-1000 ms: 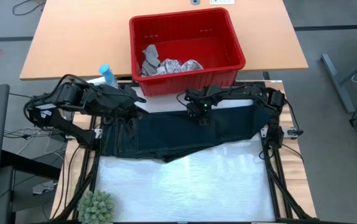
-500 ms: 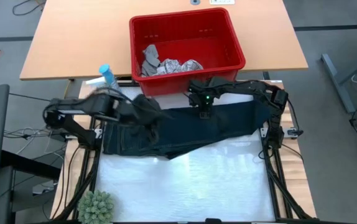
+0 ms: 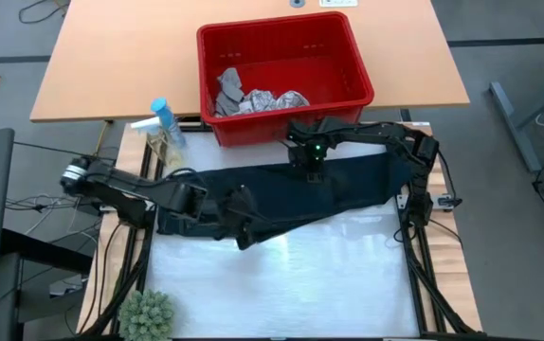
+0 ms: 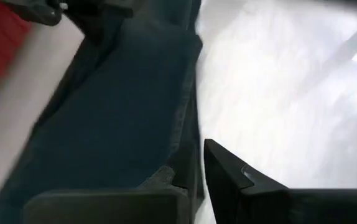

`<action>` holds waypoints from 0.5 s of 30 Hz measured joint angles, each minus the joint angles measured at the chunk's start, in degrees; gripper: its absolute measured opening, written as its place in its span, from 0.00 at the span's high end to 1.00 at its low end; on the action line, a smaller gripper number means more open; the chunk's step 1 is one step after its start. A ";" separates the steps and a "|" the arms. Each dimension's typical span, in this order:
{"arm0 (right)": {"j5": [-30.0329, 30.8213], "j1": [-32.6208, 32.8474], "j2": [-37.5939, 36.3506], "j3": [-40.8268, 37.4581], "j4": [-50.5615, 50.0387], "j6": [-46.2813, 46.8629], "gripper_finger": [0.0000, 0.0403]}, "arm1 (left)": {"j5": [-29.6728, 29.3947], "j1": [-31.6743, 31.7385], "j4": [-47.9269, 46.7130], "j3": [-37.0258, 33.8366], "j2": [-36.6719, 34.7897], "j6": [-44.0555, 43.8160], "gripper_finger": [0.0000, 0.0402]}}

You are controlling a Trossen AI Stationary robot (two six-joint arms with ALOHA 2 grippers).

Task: Fold Laundry from Bin
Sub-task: Fold the blue jeans

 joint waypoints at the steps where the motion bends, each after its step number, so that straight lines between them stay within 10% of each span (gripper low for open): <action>1: -0.46 -0.01 0.00 0.00 0.03 -0.09 0.87 | -0.09 0.16 3.73 -3.75 -1.68 -0.75 0.97; 15: -0.32 -2.14 -0.13 0.00 0.47 -3.67 0.66 | 0.19 3.26 22.84 -33.96 -8.47 -17.00 1.00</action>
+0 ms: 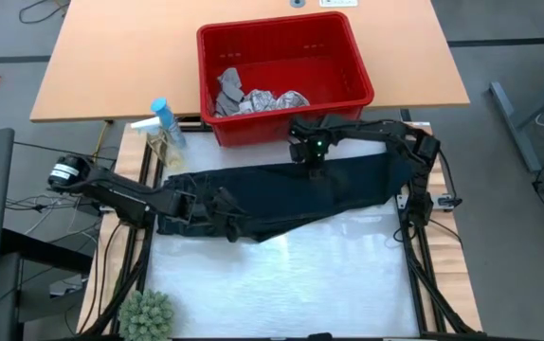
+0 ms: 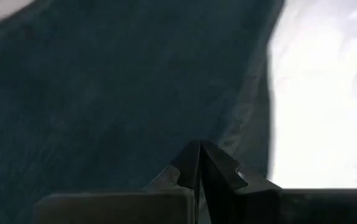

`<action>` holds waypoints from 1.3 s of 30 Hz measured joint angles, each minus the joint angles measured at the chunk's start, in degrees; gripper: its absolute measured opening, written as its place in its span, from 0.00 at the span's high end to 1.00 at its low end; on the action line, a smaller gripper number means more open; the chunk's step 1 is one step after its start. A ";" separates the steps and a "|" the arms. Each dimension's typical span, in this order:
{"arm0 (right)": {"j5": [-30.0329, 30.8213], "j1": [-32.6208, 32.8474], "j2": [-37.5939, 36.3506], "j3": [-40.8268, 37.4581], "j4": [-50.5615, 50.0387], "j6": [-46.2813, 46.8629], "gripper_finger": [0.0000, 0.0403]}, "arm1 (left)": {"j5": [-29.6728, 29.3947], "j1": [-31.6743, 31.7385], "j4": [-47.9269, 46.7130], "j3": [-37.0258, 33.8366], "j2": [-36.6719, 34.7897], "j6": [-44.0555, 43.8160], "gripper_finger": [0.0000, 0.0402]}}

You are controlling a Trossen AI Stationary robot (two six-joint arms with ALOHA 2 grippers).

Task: Fold Laundry from Bin
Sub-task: Fold the blue jeans

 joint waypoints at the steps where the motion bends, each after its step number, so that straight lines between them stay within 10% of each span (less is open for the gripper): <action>1: 0.02 -0.10 -0.04 0.00 0.13 -0.76 0.63 | 0.02 0.00 0.00 -0.68 0.10 -0.32 1.00; 11: 0.28 1.66 -0.21 0.11 5.65 -6.93 0.50 | -0.12 2.14 -0.10 -4.60 0.11 1.44 1.00; 39: -1.36 4.26 0.04 -3.59 14.29 -7.95 0.53 | 7.10 7.78 8.30 -12.60 0.11 3.10 1.00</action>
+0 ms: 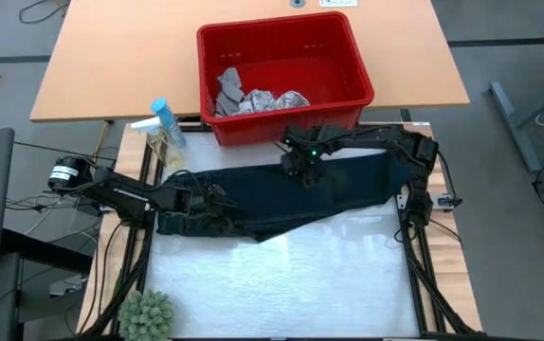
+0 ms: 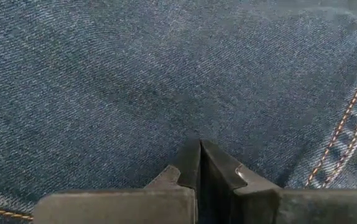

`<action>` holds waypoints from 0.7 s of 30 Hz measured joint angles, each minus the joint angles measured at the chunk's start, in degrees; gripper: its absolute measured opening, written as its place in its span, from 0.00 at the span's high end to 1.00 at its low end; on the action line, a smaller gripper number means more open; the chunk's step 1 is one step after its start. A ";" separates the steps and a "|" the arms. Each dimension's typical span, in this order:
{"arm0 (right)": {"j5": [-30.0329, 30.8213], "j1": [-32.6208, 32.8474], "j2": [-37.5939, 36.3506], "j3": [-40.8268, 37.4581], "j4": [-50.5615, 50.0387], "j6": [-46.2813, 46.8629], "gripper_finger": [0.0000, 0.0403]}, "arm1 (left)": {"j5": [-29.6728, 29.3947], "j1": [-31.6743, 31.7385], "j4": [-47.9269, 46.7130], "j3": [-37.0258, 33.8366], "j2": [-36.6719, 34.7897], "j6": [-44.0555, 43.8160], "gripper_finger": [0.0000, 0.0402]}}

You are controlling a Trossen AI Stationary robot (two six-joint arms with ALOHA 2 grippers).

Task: Fold Laundry from Bin
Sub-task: Fold the blue jeans

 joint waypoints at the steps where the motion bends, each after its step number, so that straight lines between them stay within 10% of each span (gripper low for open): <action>1: 0.00 -0.07 0.00 -0.46 0.09 0.00 0.53 | 0.02 0.00 0.00 0.00 0.00 -0.02 1.00; 21: 1.16 -0.68 2.86 -2.13 -0.67 0.19 0.56 | 0.42 -0.04 0.07 0.00 0.02 -1.76 1.00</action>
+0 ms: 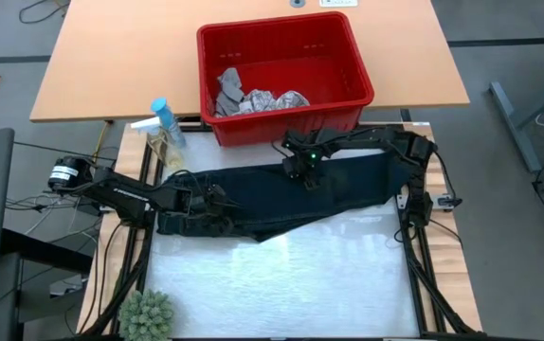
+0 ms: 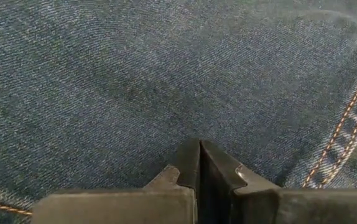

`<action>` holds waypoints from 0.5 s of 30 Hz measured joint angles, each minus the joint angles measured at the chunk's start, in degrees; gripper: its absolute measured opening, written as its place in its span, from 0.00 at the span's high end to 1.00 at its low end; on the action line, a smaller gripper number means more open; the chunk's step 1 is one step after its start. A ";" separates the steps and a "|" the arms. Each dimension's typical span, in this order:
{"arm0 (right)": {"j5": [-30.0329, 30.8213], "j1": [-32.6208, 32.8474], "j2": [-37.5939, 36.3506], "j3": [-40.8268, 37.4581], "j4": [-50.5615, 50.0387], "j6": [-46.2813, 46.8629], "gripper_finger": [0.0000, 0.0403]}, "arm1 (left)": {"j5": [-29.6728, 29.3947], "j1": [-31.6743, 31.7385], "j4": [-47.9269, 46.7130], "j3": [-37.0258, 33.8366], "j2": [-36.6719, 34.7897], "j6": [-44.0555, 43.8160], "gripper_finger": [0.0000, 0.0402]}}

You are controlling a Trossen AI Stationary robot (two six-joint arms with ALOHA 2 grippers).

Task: Fold Laundry from Bin
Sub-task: Fold the blue jeans

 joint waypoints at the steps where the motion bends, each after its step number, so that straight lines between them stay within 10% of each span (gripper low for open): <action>1: 0.99 0.27 0.11 0.00 -0.01 -0.01 0.58 | 0.00 0.00 -0.02 0.00 0.00 -0.24 1.00; 9: 4.81 -0.31 -0.04 2.75 -1.09 1.27 0.94 | 0.05 0.00 0.01 0.00 0.02 -0.34 1.00; 15: 4.94 -2.07 -0.05 5.67 -2.43 5.26 0.93 | 0.00 0.00 -0.04 0.00 0.02 0.25 1.00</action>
